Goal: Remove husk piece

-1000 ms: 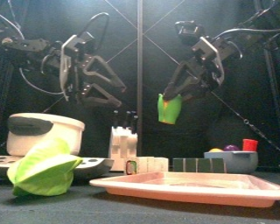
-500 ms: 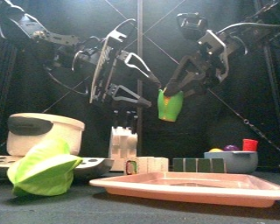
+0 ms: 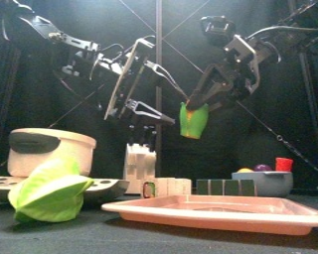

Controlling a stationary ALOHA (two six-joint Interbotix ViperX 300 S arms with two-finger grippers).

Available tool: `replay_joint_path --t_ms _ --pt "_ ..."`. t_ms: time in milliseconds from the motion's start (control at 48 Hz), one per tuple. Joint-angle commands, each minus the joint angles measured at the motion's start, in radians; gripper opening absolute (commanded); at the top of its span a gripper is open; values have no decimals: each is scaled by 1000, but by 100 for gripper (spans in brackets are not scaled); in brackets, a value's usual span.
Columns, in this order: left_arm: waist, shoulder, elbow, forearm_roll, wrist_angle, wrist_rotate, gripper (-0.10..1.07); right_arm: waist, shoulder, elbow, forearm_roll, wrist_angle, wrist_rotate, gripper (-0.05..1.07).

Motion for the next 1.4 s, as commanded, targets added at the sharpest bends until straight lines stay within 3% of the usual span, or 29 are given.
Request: replay_joint_path --t_ms 0,312,667,1375 --pt "2 -6 -38 -2 12 0 87 -2 -14 -15 -3 3 0 71" --pt "3 31 -58 -41 35 -2 82 -3 -11 -20 -6 3 0 71" --pt "9 31 -48 -43 35 -2 63 -2 -8 -21 -11 0 -2 71" --pt "40 0 25 -66 35 -2 62 6 -9 -15 -21 -2 -2 71"
